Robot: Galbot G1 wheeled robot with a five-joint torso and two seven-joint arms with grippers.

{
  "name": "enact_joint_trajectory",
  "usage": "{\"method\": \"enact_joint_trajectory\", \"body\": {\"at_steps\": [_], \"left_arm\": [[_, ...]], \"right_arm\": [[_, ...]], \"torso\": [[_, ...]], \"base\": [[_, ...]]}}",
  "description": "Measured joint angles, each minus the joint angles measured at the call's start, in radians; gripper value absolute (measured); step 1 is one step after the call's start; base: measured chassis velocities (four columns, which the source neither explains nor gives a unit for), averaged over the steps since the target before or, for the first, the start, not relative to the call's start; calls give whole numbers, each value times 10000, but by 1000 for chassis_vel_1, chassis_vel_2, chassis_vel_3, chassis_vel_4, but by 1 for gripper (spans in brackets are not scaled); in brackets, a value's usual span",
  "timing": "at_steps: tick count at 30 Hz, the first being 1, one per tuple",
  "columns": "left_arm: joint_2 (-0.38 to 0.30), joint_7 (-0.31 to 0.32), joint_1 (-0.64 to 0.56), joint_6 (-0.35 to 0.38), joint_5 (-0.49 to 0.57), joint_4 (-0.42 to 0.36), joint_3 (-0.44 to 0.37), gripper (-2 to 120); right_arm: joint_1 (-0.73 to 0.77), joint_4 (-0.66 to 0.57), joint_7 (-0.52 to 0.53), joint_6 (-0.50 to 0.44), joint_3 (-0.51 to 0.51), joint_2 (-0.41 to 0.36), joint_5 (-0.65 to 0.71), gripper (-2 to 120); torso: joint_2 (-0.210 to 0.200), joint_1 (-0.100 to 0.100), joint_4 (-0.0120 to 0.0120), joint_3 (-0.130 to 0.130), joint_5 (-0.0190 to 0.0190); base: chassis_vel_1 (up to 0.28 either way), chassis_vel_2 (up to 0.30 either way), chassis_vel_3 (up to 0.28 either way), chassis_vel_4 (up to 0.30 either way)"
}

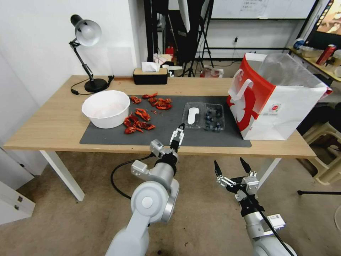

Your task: Close the takeout container lid, then place the container into the takeout bag.

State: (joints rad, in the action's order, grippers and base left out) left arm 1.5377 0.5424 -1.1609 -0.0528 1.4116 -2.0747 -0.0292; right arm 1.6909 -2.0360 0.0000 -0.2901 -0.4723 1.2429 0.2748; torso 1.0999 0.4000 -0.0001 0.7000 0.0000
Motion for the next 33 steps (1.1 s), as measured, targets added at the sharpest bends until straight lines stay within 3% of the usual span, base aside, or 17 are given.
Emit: {"method": "enact_joint_trajectory", "body": {"at_steps": [11, 22, 33], "left_arm": [[161, 160, 989, -167, 134, 689, 352, 100], [677, 339, 2451, -228, 205, 2160, 595, 100], [703, 370, 2825, -196, 82, 3184, 698, 100]], "right_arm": [[75, -33, 3, 25, -12, 180, -70, 100], [149, -17, -1, -9, -42, 317, -121, 100], [112, 34, -2, -32, -42, 414, -148, 100]], "torso": [[0, 0, 1, 0, 0], [0, -2, 1, 0, 1], [-1, -2, 2, -1, 0]], "base": [[0, 0, 0, 0], [0, 0, 0, 0], [0, 0, 0, 0]]}}
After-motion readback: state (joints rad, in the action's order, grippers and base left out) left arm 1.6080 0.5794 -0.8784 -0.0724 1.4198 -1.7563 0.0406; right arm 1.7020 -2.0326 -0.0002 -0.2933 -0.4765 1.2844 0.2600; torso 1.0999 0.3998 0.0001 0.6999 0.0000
